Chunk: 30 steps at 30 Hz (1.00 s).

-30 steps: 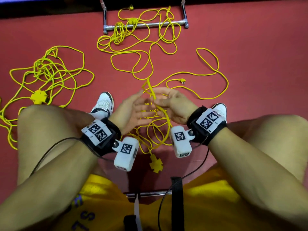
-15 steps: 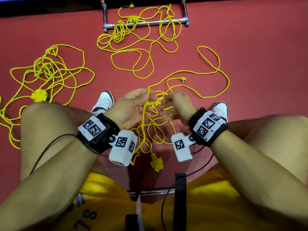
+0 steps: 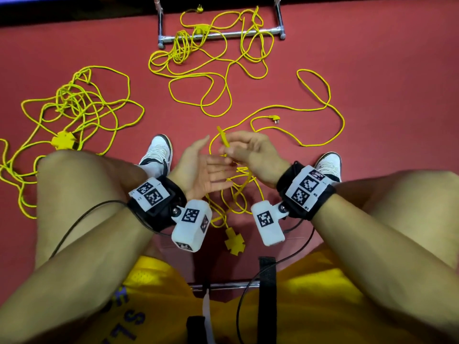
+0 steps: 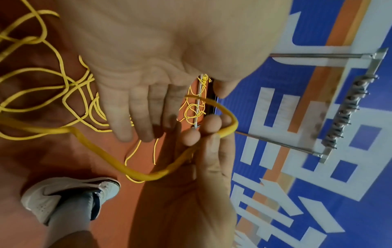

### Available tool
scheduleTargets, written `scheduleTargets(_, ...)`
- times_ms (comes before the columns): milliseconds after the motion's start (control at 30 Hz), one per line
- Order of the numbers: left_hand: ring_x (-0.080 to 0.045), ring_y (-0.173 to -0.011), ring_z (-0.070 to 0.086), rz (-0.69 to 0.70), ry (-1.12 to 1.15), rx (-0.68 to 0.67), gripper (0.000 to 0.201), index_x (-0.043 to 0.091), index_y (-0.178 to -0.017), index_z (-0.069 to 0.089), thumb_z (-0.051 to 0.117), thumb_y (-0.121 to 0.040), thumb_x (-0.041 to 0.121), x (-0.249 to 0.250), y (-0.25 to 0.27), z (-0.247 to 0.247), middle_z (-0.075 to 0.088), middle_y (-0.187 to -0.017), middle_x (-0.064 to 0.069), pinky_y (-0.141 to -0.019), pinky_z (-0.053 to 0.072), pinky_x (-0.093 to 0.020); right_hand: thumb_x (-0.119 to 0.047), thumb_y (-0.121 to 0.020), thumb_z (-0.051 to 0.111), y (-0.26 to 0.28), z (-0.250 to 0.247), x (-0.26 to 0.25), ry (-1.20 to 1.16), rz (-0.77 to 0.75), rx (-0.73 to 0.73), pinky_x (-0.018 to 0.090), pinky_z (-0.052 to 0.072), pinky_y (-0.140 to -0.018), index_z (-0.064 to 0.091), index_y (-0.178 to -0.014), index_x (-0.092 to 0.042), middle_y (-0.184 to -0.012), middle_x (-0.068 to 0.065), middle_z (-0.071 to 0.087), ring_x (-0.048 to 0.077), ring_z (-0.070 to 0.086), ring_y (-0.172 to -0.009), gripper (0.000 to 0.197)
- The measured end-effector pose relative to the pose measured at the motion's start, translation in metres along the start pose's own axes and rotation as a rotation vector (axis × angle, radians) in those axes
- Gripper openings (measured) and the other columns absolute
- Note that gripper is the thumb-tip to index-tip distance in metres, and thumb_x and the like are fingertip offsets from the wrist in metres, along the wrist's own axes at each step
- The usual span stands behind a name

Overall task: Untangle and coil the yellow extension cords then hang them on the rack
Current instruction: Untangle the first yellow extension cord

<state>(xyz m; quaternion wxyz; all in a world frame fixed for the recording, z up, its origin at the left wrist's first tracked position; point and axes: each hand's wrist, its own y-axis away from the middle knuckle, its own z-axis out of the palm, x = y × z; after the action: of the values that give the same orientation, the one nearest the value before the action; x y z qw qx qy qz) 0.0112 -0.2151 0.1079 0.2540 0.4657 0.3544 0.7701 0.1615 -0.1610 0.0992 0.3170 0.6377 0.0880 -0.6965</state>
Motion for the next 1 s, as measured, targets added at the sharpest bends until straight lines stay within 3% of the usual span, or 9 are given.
scheduleTargets(67, -0.023, -0.069, 0.057, 0.004, 0.080, 0.025, 0.070, 0.001, -0.104, 0.062, 0.037, -0.095, 0.066, 0.001, -0.004, -0.002, 0.058, -0.069, -0.007, -0.079, 0.058, -0.043, 0.011, -0.090, 0.059, 0.007, 0.007, -0.001, 0.011, -0.023, -0.120, 0.020, 0.054, -0.065, 0.062, -0.106, -0.005, -0.072, -0.006, 0.073, 0.006, 0.065, -0.060, 0.023)
scheduleTargets(167, -0.028, -0.067, 0.066, -0.005, 0.141, 0.051, 0.080, -0.001, -0.108, 0.065, 0.030, -0.096, 0.070, 0.002, -0.008, -0.003, 0.068, -0.087, -0.016, -0.070, 0.059, -0.039, 0.015, -0.088, 0.058, 0.013, 0.010, 0.001, 0.126, -0.043, -0.282, 0.023, 0.057, -0.075, 0.062, -0.119, -0.004, -0.081, -0.005, 0.075, 0.005, 0.070, -0.075, 0.036)
scheduleTargets(233, -0.028, -0.063, 0.071, 0.007, 0.110, 0.071, 0.067, 0.002, -0.103, 0.062, 0.031, -0.101, 0.061, 0.005, -0.006, -0.002, 0.070, -0.084, -0.017, -0.056, 0.055, -0.032, 0.016, -0.085, 0.064, 0.014, 0.010, 0.004, 0.248, -0.040, -0.351, 0.021, 0.056, -0.078, 0.067, -0.114, 0.002, -0.088, 0.003, 0.075, 0.001, 0.070, -0.079, 0.032)
scheduleTargets(333, -0.020, -0.058, 0.065, 0.075, 0.037, 0.132, 0.041, 0.010, -0.093, 0.058, 0.035, -0.106, 0.041, 0.003, -0.005, 0.003, 0.066, -0.072, -0.006, -0.060, 0.049, -0.031, 0.009, -0.080, 0.071, 0.013, 0.006, 0.002, 0.479, 0.029, -0.402, 0.017, 0.052, -0.068, 0.074, -0.096, 0.002, -0.078, -0.003, 0.075, -0.005, 0.063, -0.063, 0.017)
scheduleTargets(467, -0.013, -0.052, 0.057, 0.249, -0.037, 0.099, 0.029, 0.015, -0.090, 0.058, 0.037, -0.107, 0.025, 0.003, -0.007, 0.001, 0.057, -0.072, -0.001, -0.057, 0.042, -0.029, -0.018, -0.081, 0.060, 0.000, -0.012, 0.010, 0.799, 0.086, -0.186, 0.038, 0.056, -0.069, 0.073, -0.074, -0.008, -0.065, 0.002, 0.069, 0.019, 0.064, -0.064, 0.018)
scheduleTargets(567, -0.011, -0.044, 0.035, 0.274, -0.125, -0.090, 0.024, 0.014, -0.091, 0.058, 0.039, -0.105, 0.019, 0.000, 0.002, 0.005, 0.047, -0.060, 0.001, -0.051, 0.032, -0.025, -0.039, -0.097, 0.049, -0.009, -0.022, 0.010, 0.512, 0.269, 0.153, 0.043, 0.059, -0.072, 0.067, -0.079, -0.005, -0.077, 0.015, 0.071, 0.027, 0.067, -0.069, 0.042)
scheduleTargets(733, -0.006, -0.037, 0.021, 0.124, -0.203, -0.360, 0.037, 0.009, -0.086, 0.055, 0.037, -0.098, 0.040, -0.007, 0.014, 0.016, 0.032, -0.049, 0.004, -0.042, 0.026, -0.021, -0.059, -0.094, 0.050, -0.009, -0.017, 0.002, -0.021, 0.479, 0.139, 0.028, 0.054, -0.058, 0.065, -0.103, -0.003, -0.080, 0.009, 0.066, 0.020, 0.063, -0.064, 0.060)
scheduleTargets(867, -0.008, -0.036, 0.021, 0.033, -0.342, -0.366, 0.058, 0.006, -0.090, 0.058, 0.022, -0.103, 0.049, -0.019, 0.010, 0.019, 0.035, -0.050, 0.001, -0.047, 0.019, -0.025, -0.025, -0.091, 0.068, -0.013, -0.015, 0.008, -0.246, 0.385, 0.174, 0.030, 0.055, -0.062, 0.057, -0.108, -0.004, -0.095, 0.018, 0.060, 0.023, 0.062, -0.073, 0.029)
scheduleTargets(1000, -0.010, -0.042, 0.031, -0.003, -0.464, -0.221, 0.047, 0.012, -0.102, 0.063, 0.032, -0.105, 0.047, -0.028, 0.003, 0.015, 0.045, -0.059, 0.000, -0.050, 0.027, -0.028, 0.004, -0.090, 0.064, -0.015, -0.017, 0.007, -0.357, 0.315, 0.290, 0.042, 0.057, -0.090, 0.060, -0.105, 0.009, -0.087, 0.016, 0.068, 0.029, 0.065, -0.085, 0.017)
